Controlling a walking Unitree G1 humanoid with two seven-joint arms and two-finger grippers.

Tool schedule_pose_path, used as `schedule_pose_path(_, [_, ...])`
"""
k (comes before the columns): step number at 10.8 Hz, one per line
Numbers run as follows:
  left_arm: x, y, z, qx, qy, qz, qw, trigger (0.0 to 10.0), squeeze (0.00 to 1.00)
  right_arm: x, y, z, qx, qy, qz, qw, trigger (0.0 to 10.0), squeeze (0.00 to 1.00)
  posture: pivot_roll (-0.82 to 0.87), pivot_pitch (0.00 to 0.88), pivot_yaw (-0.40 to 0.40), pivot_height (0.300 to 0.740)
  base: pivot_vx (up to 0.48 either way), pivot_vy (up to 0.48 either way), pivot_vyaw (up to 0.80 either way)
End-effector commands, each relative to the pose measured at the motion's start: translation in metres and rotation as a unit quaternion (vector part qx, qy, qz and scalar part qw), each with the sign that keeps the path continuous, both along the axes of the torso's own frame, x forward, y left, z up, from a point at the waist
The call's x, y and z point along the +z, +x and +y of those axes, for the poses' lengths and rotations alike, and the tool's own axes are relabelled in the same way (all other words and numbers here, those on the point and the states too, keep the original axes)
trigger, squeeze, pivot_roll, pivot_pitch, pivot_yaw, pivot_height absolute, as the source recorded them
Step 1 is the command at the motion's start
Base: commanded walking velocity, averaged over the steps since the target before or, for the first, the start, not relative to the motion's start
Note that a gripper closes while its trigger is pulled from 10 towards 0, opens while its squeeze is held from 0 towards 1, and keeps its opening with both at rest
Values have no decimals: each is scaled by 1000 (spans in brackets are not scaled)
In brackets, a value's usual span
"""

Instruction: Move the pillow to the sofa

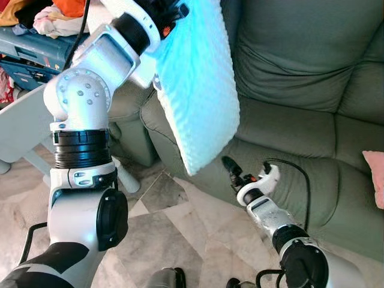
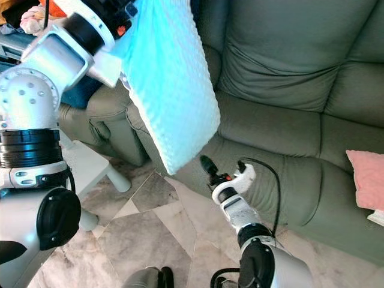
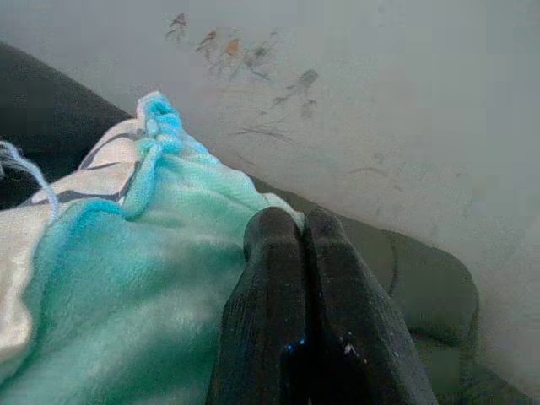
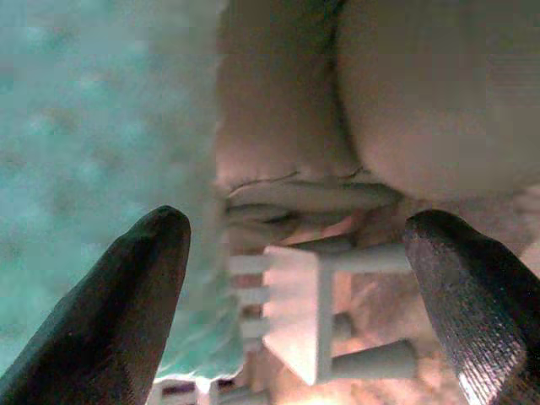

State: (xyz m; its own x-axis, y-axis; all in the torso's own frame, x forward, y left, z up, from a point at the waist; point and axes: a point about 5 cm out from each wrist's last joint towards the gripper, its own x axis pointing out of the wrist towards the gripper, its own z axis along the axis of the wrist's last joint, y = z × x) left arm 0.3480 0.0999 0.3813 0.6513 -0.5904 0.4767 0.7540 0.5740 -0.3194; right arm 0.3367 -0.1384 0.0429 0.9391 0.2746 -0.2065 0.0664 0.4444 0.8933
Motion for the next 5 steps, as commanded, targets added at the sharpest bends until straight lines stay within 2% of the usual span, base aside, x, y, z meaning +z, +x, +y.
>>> schedule_pose_path(1, [24, -10, 6, 1, -8, -37, 999, 10000, 0, 3, 3, -2, -18, 5, 6, 1000, 10000, 0, 152, 181, 91, 740, 0, 0, 0])
schedule_pose_path(3, [31, -14, 6, -5, -25, -39, 999, 10000, 0, 13, 10, 1, -17, 26, -10, 999, 10000, 0, 176, 182, 87, 740, 0, 0, 0])
schedule_pose_path(4, [30, -17, 3, -9, -24, -38, 999, 10000, 0, 27, 17, 16, 17, 54, -45, 997, 10000, 0, 188, 183, 87, 740, 0, 0, 0])
schedule_pose_path(5, [29, -17, 2, -7, -22, -35, 999, 10000, 0, 32, 19, 30, 45, 53, -55, 996, 10000, 0, 197, 184, 87, 740, 0, 0, 0])
